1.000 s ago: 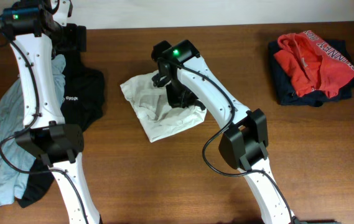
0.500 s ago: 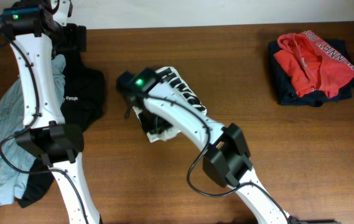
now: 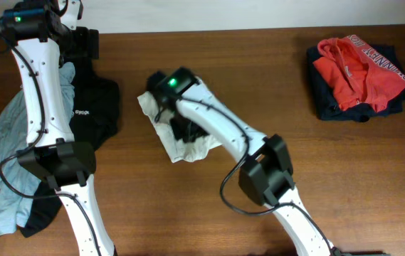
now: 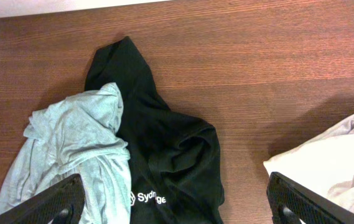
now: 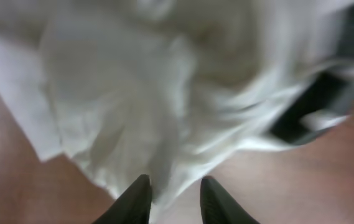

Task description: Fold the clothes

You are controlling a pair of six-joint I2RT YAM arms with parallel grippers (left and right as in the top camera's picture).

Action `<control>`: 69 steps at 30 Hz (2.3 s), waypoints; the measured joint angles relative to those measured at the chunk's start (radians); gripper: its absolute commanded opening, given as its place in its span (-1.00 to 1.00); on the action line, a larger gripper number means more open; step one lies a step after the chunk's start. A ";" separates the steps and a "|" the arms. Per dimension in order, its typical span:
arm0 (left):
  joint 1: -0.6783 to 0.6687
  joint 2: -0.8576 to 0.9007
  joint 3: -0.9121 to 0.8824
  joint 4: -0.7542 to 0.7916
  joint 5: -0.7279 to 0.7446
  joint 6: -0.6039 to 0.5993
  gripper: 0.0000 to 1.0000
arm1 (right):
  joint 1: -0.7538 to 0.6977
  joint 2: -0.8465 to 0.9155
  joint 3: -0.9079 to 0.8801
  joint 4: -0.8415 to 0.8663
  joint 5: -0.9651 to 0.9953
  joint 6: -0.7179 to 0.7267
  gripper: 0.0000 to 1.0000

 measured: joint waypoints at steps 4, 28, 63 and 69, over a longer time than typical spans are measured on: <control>0.000 0.000 0.000 0.000 0.000 0.000 0.87 | -0.063 -0.002 0.022 0.026 0.004 -0.034 -0.20; 0.000 0.000 0.000 0.000 0.000 0.000 0.86 | -0.094 -0.002 -0.065 0.187 0.008 -0.106 -0.92; 0.000 0.000 0.000 0.001 0.000 0.000 0.87 | 0.164 -0.002 0.043 0.183 -0.059 -0.142 0.32; 0.000 0.000 0.000 0.001 0.000 0.000 0.87 | 0.092 -0.002 0.067 0.119 -0.037 -0.141 0.34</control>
